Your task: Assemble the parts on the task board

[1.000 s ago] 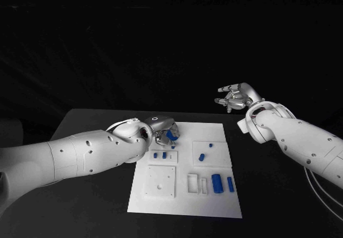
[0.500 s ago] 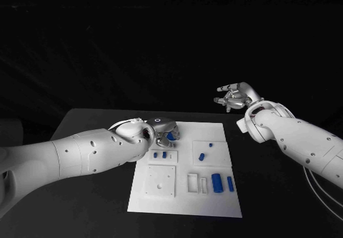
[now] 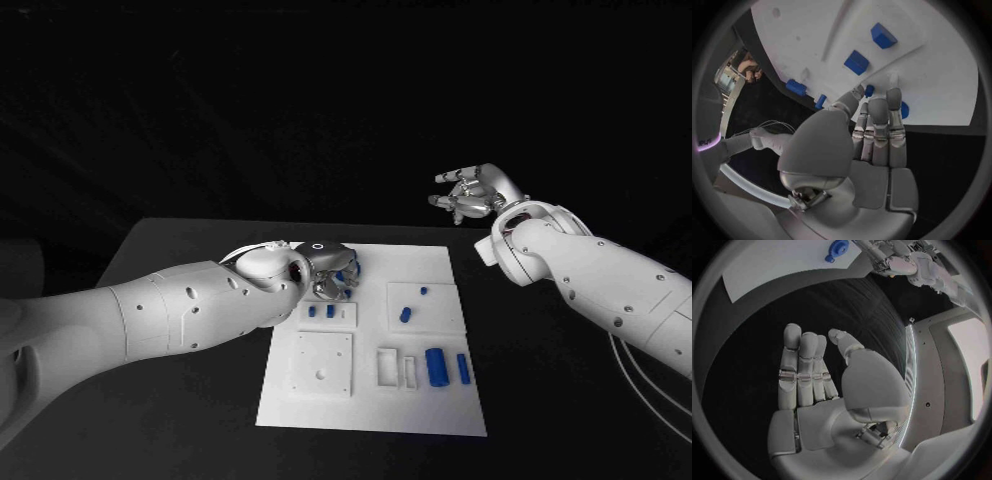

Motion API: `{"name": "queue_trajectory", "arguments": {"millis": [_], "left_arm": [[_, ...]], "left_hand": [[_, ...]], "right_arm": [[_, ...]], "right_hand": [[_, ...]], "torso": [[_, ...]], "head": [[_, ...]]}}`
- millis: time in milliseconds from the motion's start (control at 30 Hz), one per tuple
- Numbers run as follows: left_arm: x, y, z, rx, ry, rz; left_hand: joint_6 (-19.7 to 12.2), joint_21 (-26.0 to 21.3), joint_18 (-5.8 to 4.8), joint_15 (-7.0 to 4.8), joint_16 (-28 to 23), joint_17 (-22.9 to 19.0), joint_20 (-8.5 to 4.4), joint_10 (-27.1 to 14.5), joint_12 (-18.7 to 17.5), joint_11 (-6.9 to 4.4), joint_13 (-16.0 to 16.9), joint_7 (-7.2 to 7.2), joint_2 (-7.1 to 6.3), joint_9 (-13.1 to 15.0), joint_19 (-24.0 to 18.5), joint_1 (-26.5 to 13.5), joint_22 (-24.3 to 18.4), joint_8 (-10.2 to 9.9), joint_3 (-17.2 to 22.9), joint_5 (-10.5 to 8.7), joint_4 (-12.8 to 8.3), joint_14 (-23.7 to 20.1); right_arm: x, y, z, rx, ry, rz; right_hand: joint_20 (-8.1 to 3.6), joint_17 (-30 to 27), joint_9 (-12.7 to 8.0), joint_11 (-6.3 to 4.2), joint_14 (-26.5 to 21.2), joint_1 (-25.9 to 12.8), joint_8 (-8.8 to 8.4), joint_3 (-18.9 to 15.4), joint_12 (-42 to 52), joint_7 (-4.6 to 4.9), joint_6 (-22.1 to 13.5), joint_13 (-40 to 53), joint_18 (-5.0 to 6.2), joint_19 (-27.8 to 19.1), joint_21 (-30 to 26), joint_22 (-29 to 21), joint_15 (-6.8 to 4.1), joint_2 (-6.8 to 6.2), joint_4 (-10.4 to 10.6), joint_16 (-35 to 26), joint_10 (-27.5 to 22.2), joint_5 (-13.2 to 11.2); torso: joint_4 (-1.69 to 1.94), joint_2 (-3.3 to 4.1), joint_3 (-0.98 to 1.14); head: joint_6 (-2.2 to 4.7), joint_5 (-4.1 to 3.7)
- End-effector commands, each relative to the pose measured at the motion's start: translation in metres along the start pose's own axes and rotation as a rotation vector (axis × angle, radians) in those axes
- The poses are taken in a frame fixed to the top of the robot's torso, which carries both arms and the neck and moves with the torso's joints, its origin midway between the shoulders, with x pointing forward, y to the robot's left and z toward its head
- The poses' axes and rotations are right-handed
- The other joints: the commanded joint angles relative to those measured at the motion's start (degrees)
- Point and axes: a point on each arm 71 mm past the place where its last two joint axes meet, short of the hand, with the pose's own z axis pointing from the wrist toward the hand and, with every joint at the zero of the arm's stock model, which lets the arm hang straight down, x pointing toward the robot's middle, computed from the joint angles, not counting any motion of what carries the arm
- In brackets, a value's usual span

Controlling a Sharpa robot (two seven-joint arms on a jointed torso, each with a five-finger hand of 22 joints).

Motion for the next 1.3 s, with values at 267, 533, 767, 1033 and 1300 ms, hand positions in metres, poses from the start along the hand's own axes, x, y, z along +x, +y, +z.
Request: {"name": "queue_trajectory", "arguments": {"millis": [267,533,767,1033,1300], "left_arm": [[0.002,-0.001,0.002,0.017,-0.005,0.025],[0.004,-0.001,0.004,0.014,0.009,0.03],[0.008,-0.001,0.005,0.014,0.026,0.028],[0.012,-0.001,0.006,0.009,0.048,0.027],[0.015,0.0,0.007,0.004,0.061,0.026]], "left_hand": [[1.88,1.76,0.73,-0.21,0.49,-0.15,-0.06,1.55,-0.13,-0.45,-0.08,-0.09,0.83,-0.05,-0.88,-0.73,1.25,-0.16,3.06,0.56,-0.22,0.3],[2.11,2.44,0.72,-0.25,0.45,-0.18,-0.09,1.69,-0.11,-0.52,-0.07,-0.16,0.84,-0.05,-1.21,-0.93,1.22,-0.14,3.73,0.55,-0.22,0.3],[2.1,2.58,0.66,-0.31,0.5,-0.17,-0.11,1.78,-0.11,-0.58,-0.07,-0.28,0.81,-0.06,-1.26,-1.19,1.17,-0.17,3.63,0.3,-0.08,0.34],[2.09,2.71,0.65,-0.32,0.61,-0.12,-0.14,1.89,-0.1,-0.61,-0.06,-0.26,0.9,-0.05,-1.22,-1.15,1.15,-0.15,3.64,0.23,-0.11,0.43],[2.64,2.96,0.67,-0.3,0.79,-0.04,-0.14,2.97,-0.11,-0.77,-0.06,-0.15,1.36,-0.04,-1.16,-1.25,1.15,-0.13,3.73,0.24,0.03,0.53]], "right_arm": [[0.002,0.002,0.0,-0.013,0.017,0.001],[0.002,0.003,0.0,-0.014,0.019,0.002],[0.003,0.003,0.0,-0.015,0.02,0.002],[0.003,0.003,0.0,-0.015,0.021,0.003],[0.004,0.004,0.0,-0.016,0.021,0.003]], "right_hand": [[0.21,-0.07,0.02,-0.24,-0.25,-0.14,-0.04,-0.02,0.23,0.39,0.93,-0.03,0.4,2.11,-0.29,-0.01,0.0,-0.16,0.4,-0.17,-0.55,0.29],[0.21,-0.07,0.02,-0.24,-0.25,-0.14,-0.04,-0.02,0.23,0.39,0.93,-0.03,0.4,2.11,-0.29,-0.01,0.0,-0.16,0.4,-0.17,-0.55,0.29],[0.21,-0.07,0.02,-0.24,-0.25,-0.14,-0.04,-0.02,0.23,0.39,0.93,-0.03,0.4,2.11,-0.29,-0.01,0.0,-0.16,0.4,-0.17,-0.55,0.29],[0.21,-0.07,0.02,-0.24,-0.25,-0.14,-0.04,-0.02,0.23,0.39,0.93,-0.03,0.4,2.11,-0.29,-0.01,0.0,-0.16,0.4,-0.17,-0.55,0.29],[0.21,-0.07,0.02,-0.24,-0.25,-0.14,-0.04,-0.02,0.23,0.39,0.93,-0.03,0.4,2.11,-0.29,-0.01,0.0,-0.16,0.4,-0.17,-0.55,0.29]], "torso": [[0.01,-0.05,0.02],[-0.01,0.0,0.03],[0.04,-0.03,0.03],[0.04,-0.03,0.04],[0.04,-0.04,0.01]], "head": [[-0.02,-0.18],[-0.03,-0.2],[-0.17,-0.39],[-0.31,-0.43],[-0.39,-0.5]]}}
